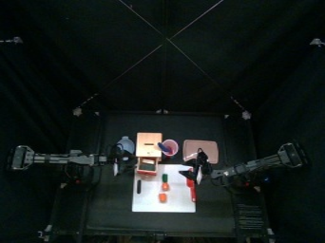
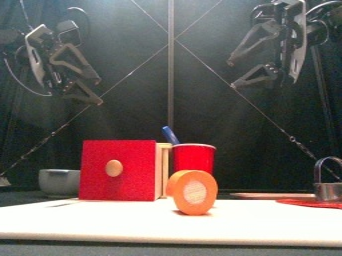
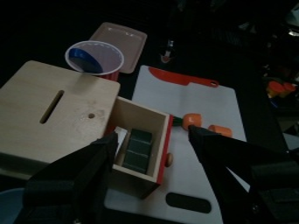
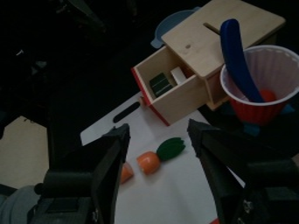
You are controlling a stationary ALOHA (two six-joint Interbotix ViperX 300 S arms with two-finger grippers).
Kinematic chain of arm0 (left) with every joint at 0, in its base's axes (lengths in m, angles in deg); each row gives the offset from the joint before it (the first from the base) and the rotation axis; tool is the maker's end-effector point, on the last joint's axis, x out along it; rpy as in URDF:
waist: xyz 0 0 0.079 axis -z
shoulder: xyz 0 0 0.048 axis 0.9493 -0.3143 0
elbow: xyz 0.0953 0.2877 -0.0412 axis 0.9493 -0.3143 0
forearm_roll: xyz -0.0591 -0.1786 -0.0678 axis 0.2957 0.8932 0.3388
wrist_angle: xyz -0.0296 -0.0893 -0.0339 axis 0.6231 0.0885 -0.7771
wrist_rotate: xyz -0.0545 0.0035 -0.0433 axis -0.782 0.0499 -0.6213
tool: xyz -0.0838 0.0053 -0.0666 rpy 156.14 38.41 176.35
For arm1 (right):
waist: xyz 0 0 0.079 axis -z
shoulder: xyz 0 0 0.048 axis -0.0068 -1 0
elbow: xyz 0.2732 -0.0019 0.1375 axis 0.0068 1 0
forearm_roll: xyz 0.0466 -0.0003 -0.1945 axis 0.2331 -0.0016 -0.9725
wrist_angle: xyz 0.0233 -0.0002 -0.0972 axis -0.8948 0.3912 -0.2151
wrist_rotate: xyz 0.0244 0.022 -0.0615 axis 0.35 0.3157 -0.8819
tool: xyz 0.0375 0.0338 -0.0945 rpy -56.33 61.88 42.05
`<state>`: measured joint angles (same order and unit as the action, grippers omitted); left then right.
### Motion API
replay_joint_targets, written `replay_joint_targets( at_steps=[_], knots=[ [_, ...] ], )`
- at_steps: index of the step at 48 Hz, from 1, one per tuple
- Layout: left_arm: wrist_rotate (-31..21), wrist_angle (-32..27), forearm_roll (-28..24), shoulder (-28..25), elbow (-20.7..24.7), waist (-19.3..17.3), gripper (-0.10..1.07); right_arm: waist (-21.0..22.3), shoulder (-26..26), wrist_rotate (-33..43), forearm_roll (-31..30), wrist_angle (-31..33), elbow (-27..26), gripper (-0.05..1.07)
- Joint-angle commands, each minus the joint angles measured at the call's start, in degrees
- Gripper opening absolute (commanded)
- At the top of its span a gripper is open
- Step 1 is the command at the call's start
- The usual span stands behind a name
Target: Close drawer
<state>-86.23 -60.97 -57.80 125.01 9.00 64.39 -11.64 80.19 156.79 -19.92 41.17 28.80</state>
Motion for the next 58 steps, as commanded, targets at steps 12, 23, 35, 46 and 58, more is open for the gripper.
replay_joint_targets(
  at_steps=[12, 23, 35, 46, 58],
  knots=[
    [-0.09, 0.62, -0.09, -0.09, 1.93, -1.14, 0.97, 0.62, -3.78, -0.53, 1.32, -1.49, -3.6, 0.89],
    [-0.18, 0.7, 0.09, -0.09, 4.31, -3.96, 0.96, -0.35, -5.27, -0.53, 1.14, -4.04, -4.04, 0.87],
    [-0.09, -5.36, 4.48, -1.76, 10.55, -10.2, 0.96, -0.53, -7.82, -0.53, -0.7, -10.02, -5.8, 0.5],
    [-0.09, -14.94, 2.64, -7.47, 18.98, -10.55, 0.83, -0.53, -8.35, -0.53, -0.79, -11.51, -5.71, 0.15],
    [0.0, -19.07, 1.49, -10.37, 23.29, -13.71, 0.55, -1.05, -10.11, -0.44, -0.79, -11.78, -7.47, 0.08]
  ],
)
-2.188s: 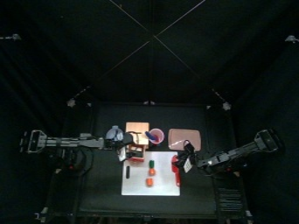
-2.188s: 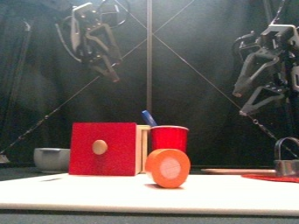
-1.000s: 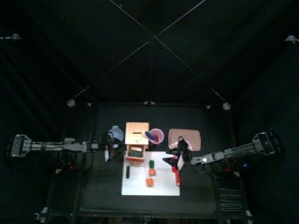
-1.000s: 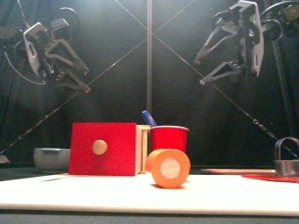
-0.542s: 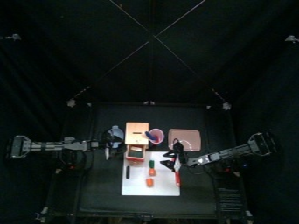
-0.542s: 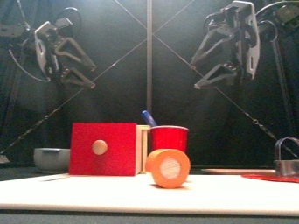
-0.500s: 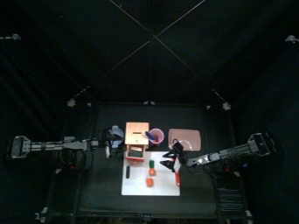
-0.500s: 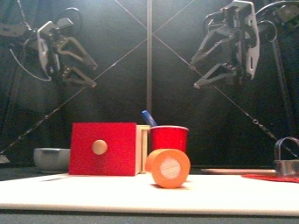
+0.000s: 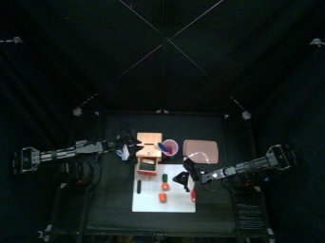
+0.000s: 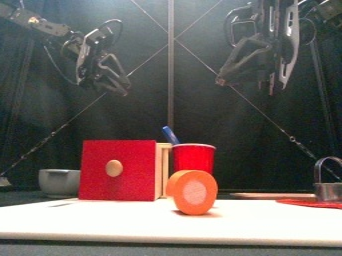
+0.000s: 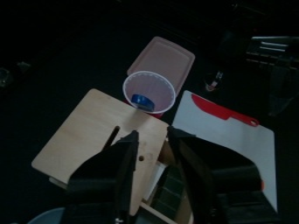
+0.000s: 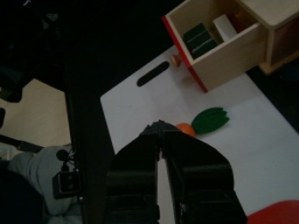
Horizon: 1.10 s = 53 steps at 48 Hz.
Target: Close drawer
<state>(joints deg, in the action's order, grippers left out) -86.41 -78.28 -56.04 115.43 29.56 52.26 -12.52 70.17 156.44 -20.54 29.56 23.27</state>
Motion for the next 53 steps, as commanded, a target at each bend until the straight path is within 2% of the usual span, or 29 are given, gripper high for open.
replay_joint_targets(
  at_steps=[1, 11, 16, 22, 29, 35, 41, 53],
  knots=[
    [0.18, -3.43, -0.26, -1.32, 3.43, -2.2, 0.54, -0.18, -0.7, -0.09, -0.09, -0.18, -2.37, 0.08],
    [0.97, -13.8, -3.52, -7.38, 11.51, -6.42, 0.51, 0.18, -7.29, -0.18, -1.14, -3.16, -7.03, 0.08],
    [2.81, -19.6, -6.77, -12.74, 16.88, -9.4, 0.51, 0.18, -11.6, -0.18, -1.93, -4.13, -10.02, 0.08],
    [9.76, -26.19, -9.05, -19.51, 22.85, -10.46, 0.51, 0.18, -15.56, -0.18, -2.02, -4.22, -12.74, 0.08],
    [20.83, -32.17, -6.15, -27.16, 30.06, -10.81, 0.51, 0.18, -19.25, -0.18, -2.02, -4.22, -16.17, 0.08],
    [25.49, -34.45, -5.01, -32.17, 34.19, -11.6, 0.51, 0.26, -22.06, -0.18, -1.93, -4.22, -18.72, 0.08],
    [26.81, -35.86, -5.19, -35.68, 35.33, -11.78, 0.51, 0.62, -25.22, -0.26, -1.93, -3.87, -21.53, 0.08],
    [27.33, -35.33, -5.19, -38.14, 32.96, -11.51, 0.51, 2.9, -31.29, -0.26, -2.02, -3.69, -25.66, 0.08]
  ],
)
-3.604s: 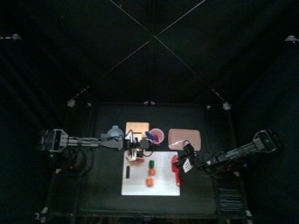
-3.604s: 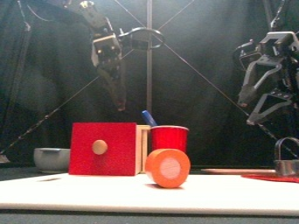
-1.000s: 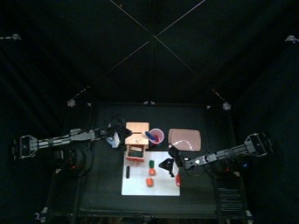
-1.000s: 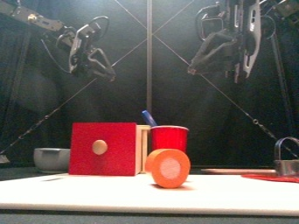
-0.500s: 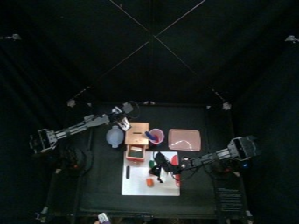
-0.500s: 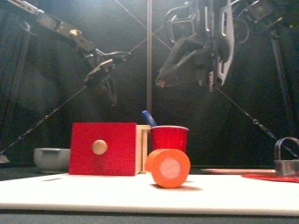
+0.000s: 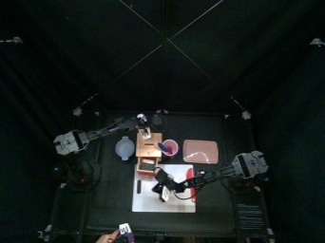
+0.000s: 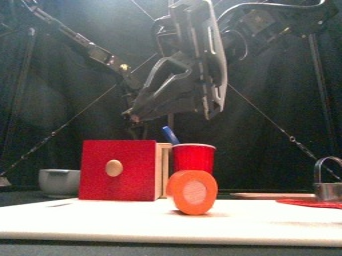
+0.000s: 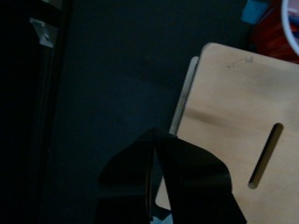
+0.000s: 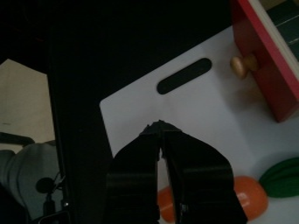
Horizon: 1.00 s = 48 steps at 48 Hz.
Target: Close drawer
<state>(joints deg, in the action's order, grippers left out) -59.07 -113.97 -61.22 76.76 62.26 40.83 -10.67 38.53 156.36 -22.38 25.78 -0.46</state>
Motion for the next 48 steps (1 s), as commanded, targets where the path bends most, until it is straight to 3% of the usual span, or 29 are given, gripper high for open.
replay_joint_targets(
  at_steps=[1, 15, 27, 48],
  knots=[
    [0.0, 0.35, 0.0, 0.53, 0.09, -0.09, 0.51, 1.32, 0.09, -0.18, -0.09, 0.09, -2.02, 0.08],
    [-0.26, 1.49, 0.09, 0.79, -1.76, 0.0, 0.51, 4.83, -2.99, -0.26, -0.26, 1.32, -4.48, 0.08],
    [-0.18, 1.76, 0.0, 0.62, -1.67, 0.0, 0.51, 5.01, -5.36, -0.26, -0.35, 0.79, -5.98, 0.08],
    [-0.09, 1.93, -0.18, 0.53, -2.64, -0.18, 0.51, 8.09, -2.72, -3.69, -1.49, 5.19, -3.34, 0.08]
  ],
)
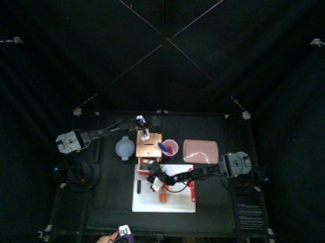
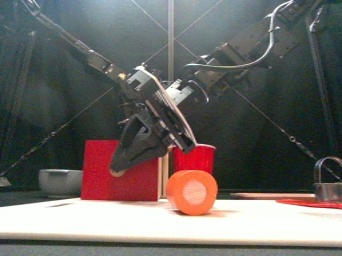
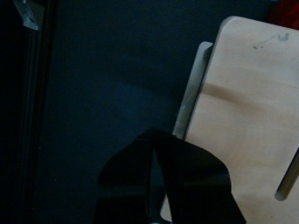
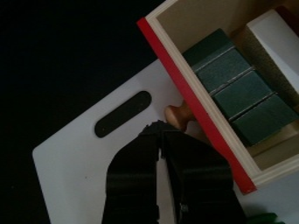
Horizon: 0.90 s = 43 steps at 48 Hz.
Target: Close drawer
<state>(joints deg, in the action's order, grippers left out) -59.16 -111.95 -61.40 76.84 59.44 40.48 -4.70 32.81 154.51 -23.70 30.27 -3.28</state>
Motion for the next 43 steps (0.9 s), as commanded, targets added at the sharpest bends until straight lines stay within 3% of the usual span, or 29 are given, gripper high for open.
replay_joint_targets(
  at_steps=[1, 14, 29, 43],
  knots=[
    [0.0, -0.09, 0.0, 0.44, 0.09, 0.18, 0.51, 2.2, 2.99, -2.72, -0.18, 0.88, -0.62, 0.08],
    [0.0, 0.62, 0.0, 0.44, -0.44, 0.09, 0.51, 4.48, 2.11, -18.02, 9.32, 1.76, -3.43, 0.08],
    [0.0, 0.88, 0.0, 0.44, -0.53, 0.09, 0.51, 5.54, 2.02, -39.55, 25.58, 11.95, -6.15, 0.08],
    [0.0, 1.58, -0.18, 0.35, -0.7, 0.0, 0.51, 5.54, -1.32, -53.35, 35.68, 12.57, -12.3, 0.08]
  ],
)
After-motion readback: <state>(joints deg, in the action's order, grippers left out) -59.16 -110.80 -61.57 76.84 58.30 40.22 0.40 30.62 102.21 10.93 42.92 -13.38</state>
